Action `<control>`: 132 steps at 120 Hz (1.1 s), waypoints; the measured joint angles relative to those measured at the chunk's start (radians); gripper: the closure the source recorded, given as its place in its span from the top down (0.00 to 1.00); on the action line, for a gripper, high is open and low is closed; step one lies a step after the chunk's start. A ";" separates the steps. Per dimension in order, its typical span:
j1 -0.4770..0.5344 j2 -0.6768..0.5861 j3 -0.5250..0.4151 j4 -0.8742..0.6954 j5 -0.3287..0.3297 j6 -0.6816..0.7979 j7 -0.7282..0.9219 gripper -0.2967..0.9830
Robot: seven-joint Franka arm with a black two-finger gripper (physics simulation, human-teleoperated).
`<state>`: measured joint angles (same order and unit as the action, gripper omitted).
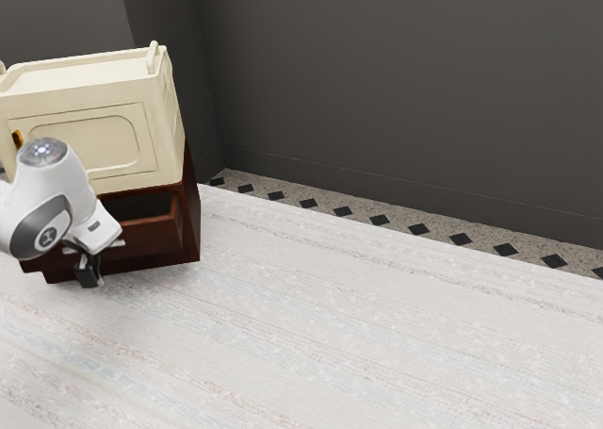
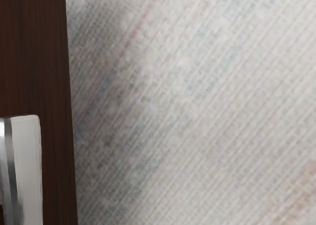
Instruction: Pull the drawer handle with one arm to open the drawer
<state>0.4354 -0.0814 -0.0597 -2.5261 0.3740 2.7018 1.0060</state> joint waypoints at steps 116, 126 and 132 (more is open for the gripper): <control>-0.018 -0.141 0.004 -0.143 0.003 0.000 -0.091 0.77; -0.018 -0.150 0.004 -0.155 0.005 0.002 -0.099 0.76; -0.018 -0.156 0.004 -0.164 0.005 0.006 -0.104 0.77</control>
<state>0.4170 -0.2377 -0.0560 -2.6902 0.3788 2.7078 0.9022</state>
